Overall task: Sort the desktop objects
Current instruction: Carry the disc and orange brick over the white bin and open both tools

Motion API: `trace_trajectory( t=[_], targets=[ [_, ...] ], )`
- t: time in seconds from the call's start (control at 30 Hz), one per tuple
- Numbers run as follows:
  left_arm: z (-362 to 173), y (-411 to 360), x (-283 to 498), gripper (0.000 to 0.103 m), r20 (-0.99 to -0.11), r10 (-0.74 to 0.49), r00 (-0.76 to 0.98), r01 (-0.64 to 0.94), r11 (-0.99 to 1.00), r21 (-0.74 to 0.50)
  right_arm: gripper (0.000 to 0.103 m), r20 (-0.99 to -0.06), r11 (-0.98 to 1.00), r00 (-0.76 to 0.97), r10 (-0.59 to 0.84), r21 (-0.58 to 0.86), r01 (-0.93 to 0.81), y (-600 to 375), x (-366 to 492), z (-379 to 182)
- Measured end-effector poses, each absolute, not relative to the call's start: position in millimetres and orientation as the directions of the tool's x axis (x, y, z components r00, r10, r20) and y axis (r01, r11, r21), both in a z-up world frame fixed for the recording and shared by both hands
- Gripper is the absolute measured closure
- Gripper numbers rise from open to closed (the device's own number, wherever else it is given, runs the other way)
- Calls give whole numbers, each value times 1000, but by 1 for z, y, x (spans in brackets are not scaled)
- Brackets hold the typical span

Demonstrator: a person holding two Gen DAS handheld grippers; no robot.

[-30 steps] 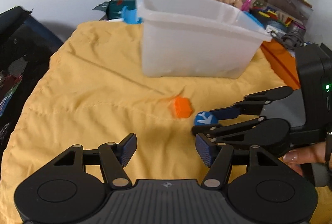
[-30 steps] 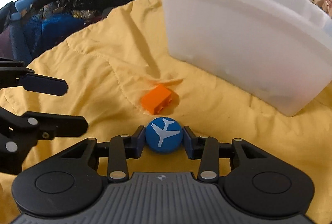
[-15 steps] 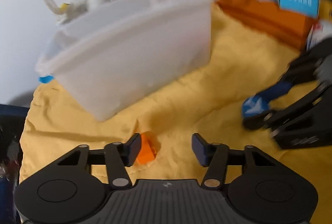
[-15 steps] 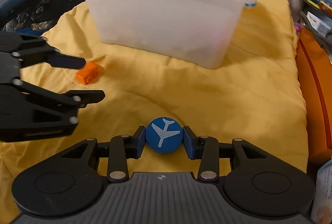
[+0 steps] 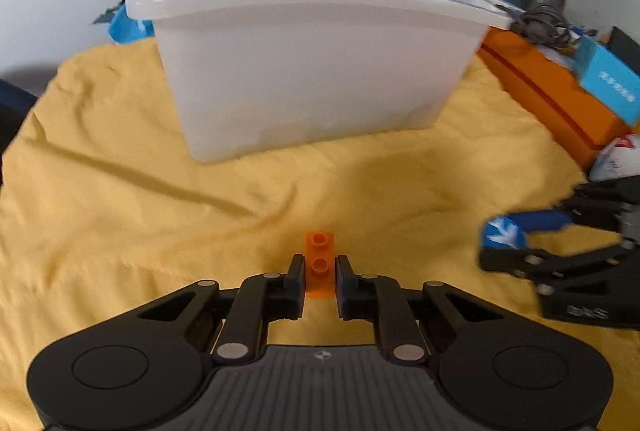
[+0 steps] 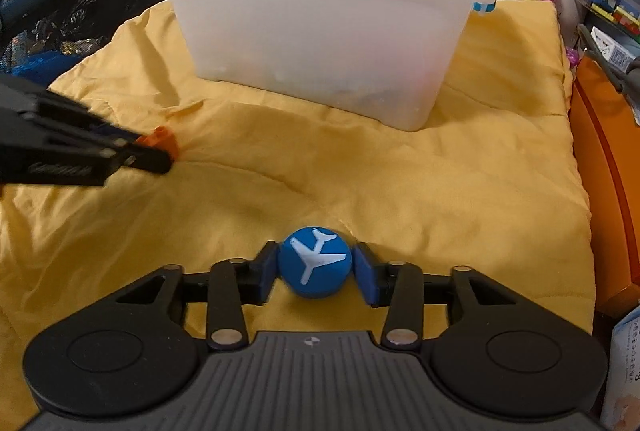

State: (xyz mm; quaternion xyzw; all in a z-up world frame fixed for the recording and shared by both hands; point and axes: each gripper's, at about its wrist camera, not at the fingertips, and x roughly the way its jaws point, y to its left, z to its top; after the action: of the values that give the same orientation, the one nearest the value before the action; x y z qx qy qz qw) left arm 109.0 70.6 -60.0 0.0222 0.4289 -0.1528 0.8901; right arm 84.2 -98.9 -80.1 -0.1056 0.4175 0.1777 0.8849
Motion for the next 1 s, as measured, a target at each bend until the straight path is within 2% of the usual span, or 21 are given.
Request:
trace_trajectory(
  t=[0.13, 0.23, 0.27, 0.3, 0.33, 0.37, 0.43, 0.57, 0.8, 0.87, 1.0],
  targets=[
    [-67, 65, 85, 84, -772, -267, 576, 269, 954, -128, 55, -776, 916, 587, 233, -28, -400, -101, 82, -79],
    [-68, 65, 74, 72, -758, -272, 593, 249, 957, -149, 55, -776, 915, 585, 235, -27, -403, -103, 79, -80],
    [-68, 66, 73, 73, -751, -272, 602, 241, 958, -154, 56, -771, 914, 589, 241, -25, -405, -104, 78, -81],
    [-70, 66, 73, 75, -752, -274, 600, 239, 958, -158, 61, -769, 912, 588, 249, -19, -410, -104, 77, -81],
    [-71, 67, 74, 82, -751, -273, 601, 241, 958, -155, 61, -770, 910, 586, 252, -18, -415, -103, 78, -81],
    [-70, 67, 75, 85, -750, -273, 602, 245, 958, -152, 61, -773, 908, 584, 249, -25, -419, -102, 78, -80],
    [-66, 69, 74, 86, -746, -289, 599, 250, 953, -169, 61, -777, 906, 576, 255, -16, -423, -101, 78, -75],
    [-30, 72, 73, 85, -694, -304, 652, 278, 948, -155, 61, -711, 903, 639, 295, -11, -430, -105, 79, -35],
    [66, 75, 114, 85, -523, -309, 794, 309, 947, -91, 61, -517, 912, 788, 334, -33, -408, -105, 123, 57],
    [87, 72, 133, 85, -480, -299, 824, 307, 950, -65, 61, -493, 921, 808, 322, -34, -388, -101, 143, 72],
    [108, 61, 171, 85, -445, -274, 853, 291, 956, -31, 61, -509, 942, 805, 304, 37, -332, -94, 184, 84]
  ],
)
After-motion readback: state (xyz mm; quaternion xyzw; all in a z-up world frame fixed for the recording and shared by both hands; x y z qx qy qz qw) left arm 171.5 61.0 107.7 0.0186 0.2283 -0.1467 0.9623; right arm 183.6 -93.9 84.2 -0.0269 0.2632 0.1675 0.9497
